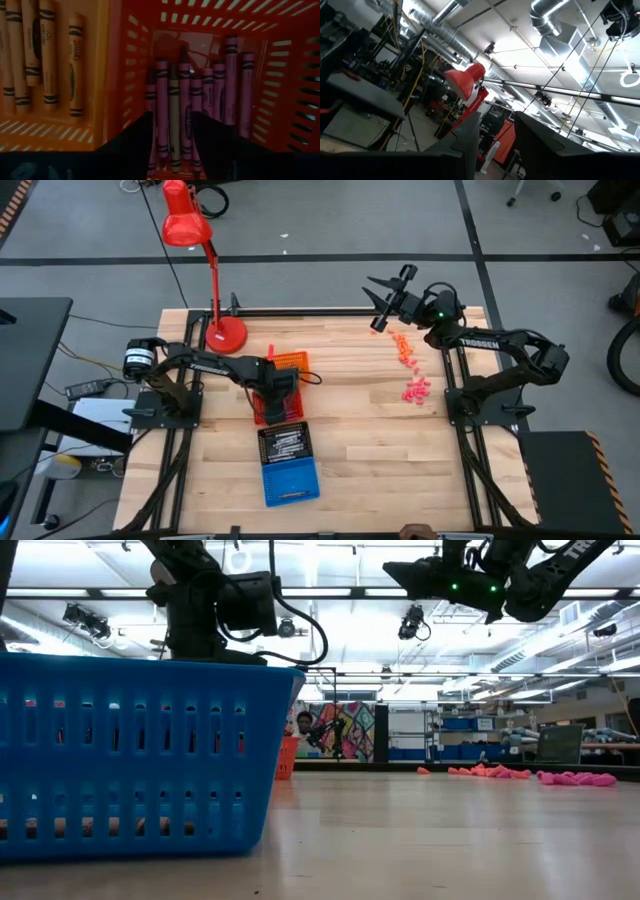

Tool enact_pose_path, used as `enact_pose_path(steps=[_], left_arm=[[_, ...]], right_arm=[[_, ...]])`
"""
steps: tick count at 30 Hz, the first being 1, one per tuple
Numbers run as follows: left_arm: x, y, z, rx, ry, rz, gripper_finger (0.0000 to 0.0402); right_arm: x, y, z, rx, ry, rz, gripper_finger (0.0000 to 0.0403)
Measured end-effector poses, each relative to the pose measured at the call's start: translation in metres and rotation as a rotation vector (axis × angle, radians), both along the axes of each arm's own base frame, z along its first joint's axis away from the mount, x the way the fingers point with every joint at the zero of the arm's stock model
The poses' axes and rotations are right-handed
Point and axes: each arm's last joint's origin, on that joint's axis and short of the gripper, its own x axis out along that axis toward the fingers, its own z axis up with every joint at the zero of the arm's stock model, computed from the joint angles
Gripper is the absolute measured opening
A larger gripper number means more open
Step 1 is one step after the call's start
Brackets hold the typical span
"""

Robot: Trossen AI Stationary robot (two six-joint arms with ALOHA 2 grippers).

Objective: Sort crayons
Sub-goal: Put the brown crayon into the blue basket

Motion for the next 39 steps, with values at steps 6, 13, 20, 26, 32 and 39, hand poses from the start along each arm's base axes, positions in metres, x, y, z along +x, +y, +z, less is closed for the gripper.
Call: enact_pose_path(steps=[6,13,20,26,32,39], left_arm=[[0.001,-0.009,0.0,0.004,-0.002,-0.011,0.015],[0.004,-0.016,-0.01,0.043,0.033,-0.027,0.0129],[0.009,-0.016,-0.027,0.032,0.079,0.004,0.0105],[0.009,-0.016,-0.03,0.009,0.085,0.01,0.0103],[0.01,-0.016,-0.031,0.008,0.085,-0.012,0.0102],[0.016,-0.015,-0.031,0.009,0.023,-0.025,0.0069]], right_arm=[[0.003,-0.002,-0.004,-0.005,0.014,-0.007,0.0129],[0.003,-0.002,-0.004,-0.008,0.012,-0.005,0.0129],[0.003,-0.002,-0.004,-0.012,0.018,0.014,0.0129],[0.004,-0.001,-0.005,-0.012,0.021,0.019,0.0129],[0.004,-0.001,-0.005,-0.012,0.021,0.019,0.0129],[0.004,-0.001,-0.005,-0.01,0.025,0.019,0.0129]])
